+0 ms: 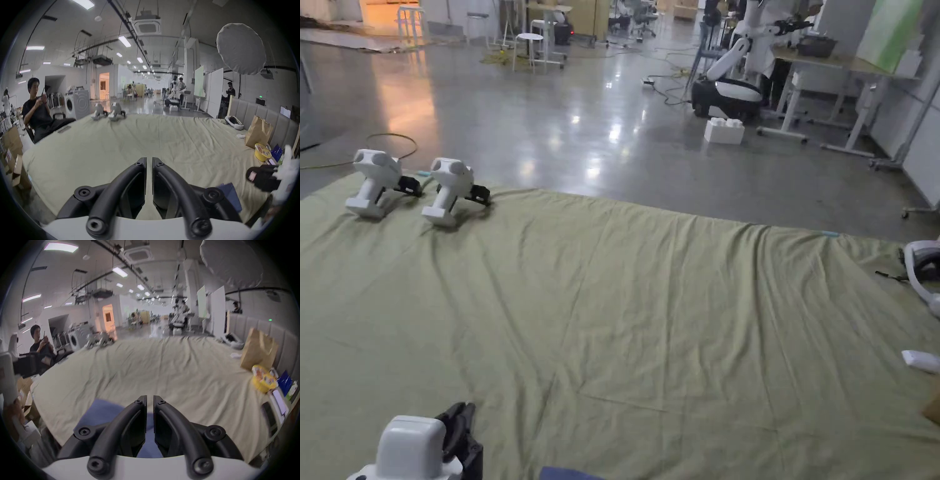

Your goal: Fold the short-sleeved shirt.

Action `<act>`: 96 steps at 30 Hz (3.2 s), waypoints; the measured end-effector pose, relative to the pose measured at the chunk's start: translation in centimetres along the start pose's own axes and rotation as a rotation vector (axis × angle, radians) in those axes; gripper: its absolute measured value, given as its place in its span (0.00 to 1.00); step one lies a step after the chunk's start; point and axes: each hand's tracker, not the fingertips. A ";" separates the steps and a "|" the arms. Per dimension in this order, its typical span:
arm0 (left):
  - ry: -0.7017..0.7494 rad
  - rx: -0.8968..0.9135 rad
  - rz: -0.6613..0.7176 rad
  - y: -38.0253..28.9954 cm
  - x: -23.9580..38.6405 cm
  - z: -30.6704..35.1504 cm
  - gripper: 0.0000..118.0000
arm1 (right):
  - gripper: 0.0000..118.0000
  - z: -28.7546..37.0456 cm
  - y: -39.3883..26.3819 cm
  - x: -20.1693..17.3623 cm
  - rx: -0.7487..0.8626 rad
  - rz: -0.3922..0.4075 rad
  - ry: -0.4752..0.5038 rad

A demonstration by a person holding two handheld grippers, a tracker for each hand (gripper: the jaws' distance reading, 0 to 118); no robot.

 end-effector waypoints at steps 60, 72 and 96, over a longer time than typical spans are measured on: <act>-0.452 -0.694 0.549 5.1 -30.8 -8.8 0.30 | 0.09 -3.2 4.8 7.4 0.007 0.003 -0.104; -0.086 -0.897 0.516 3.9 -38.9 -10.4 0.32 | 0.09 -1.8 6.3 9.0 0.044 -0.020 -0.156; 0.108 -0.372 0.181 7.8 -23.1 -6.2 0.65 | 0.09 -2.3 6.2 10.3 0.038 -0.023 -0.139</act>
